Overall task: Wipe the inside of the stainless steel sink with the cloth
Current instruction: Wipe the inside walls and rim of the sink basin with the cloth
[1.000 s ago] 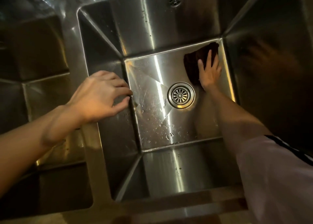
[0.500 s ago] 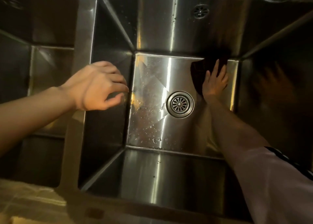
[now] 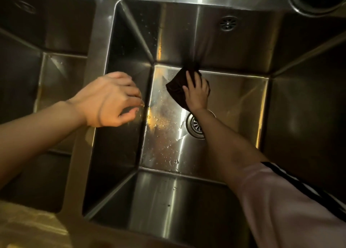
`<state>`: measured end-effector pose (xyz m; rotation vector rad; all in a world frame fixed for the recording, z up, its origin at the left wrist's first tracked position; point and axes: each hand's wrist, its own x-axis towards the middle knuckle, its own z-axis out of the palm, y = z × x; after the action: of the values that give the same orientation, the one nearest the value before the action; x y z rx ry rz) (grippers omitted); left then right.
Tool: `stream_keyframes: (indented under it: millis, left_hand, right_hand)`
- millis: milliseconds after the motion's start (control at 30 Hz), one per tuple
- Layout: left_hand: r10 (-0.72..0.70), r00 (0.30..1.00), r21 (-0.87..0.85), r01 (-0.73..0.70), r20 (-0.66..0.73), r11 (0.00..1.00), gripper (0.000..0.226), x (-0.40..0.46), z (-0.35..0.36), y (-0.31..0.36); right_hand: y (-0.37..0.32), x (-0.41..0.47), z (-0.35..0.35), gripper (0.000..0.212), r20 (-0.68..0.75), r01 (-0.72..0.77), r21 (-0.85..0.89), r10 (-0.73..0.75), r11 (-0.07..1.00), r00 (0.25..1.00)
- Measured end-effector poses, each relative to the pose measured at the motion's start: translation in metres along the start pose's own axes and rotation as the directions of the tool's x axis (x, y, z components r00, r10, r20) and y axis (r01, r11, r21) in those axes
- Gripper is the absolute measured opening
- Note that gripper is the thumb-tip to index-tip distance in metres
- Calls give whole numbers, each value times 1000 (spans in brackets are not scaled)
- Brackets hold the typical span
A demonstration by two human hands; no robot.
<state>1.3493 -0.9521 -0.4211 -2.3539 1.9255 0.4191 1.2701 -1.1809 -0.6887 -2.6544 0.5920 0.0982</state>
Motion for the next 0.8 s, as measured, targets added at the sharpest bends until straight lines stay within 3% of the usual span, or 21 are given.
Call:
stream_keyframes:
  millis: [233,433,600,800]
  left_hand:
    - [24,998,-14,-25,-59,1000,39,0,-1,1]
    - [30,998,-17,-31,-56,999,38,-1,-5,3]
    - [-31,995,5,32,-94,999,42,-2,-10,9]
    - [-104,972,12,109,-209,994,41,-20,-18,48]
  right_hand:
    - [-45,15,8,55,117,138,16,-139,990,983]
    - [-46,-16,21,56,105,257,30,-258,966,960]
    - [-34,-79,27,55,126,298,53,-302,953,945]
    - [-35,-75,14,60,252,318,59,-322,946,912]
